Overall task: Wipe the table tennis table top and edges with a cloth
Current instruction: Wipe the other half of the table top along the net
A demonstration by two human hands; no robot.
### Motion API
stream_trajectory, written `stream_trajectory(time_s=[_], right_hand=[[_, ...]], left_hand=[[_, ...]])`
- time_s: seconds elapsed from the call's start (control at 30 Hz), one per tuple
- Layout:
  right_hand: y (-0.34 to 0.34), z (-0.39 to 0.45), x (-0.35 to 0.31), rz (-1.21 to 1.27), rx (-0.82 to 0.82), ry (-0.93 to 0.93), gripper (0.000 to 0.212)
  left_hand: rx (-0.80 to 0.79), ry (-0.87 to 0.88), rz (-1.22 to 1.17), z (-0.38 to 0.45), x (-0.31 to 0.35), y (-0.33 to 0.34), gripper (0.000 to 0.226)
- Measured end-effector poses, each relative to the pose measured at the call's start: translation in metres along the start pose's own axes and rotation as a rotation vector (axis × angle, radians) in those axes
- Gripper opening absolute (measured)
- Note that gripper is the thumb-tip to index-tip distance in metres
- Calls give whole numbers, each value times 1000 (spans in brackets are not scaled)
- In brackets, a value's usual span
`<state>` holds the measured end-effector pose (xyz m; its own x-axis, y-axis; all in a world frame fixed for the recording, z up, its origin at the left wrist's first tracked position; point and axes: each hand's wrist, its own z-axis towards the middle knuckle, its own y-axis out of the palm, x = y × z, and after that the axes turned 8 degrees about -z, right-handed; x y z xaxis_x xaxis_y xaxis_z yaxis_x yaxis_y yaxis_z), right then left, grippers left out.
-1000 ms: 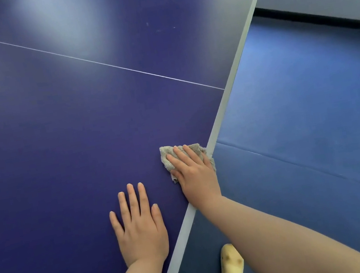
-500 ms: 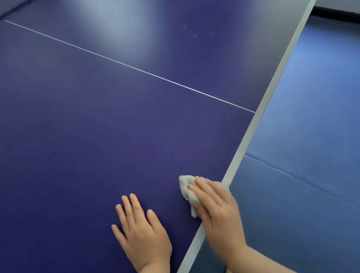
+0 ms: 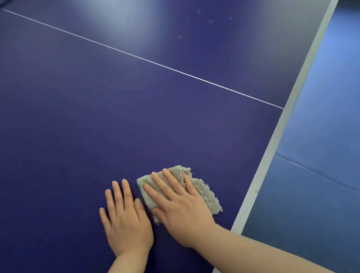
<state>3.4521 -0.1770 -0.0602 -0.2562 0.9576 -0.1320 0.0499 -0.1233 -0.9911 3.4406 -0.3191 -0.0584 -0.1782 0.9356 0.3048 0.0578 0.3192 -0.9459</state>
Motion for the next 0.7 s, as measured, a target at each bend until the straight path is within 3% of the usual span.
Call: stream_trajectory(time_s=[0.3,0.57,0.7], right_hand=[[-25,40,93,4,-77,350,56],[-35,20,152,16,-76,690,55],[-30,4,177,100,54,827,53]], left_hand=[[-9,254,21,30,78,30,59],[-68,382,31,20,133,52,58],[-81,381,62,20,133,49,58]])
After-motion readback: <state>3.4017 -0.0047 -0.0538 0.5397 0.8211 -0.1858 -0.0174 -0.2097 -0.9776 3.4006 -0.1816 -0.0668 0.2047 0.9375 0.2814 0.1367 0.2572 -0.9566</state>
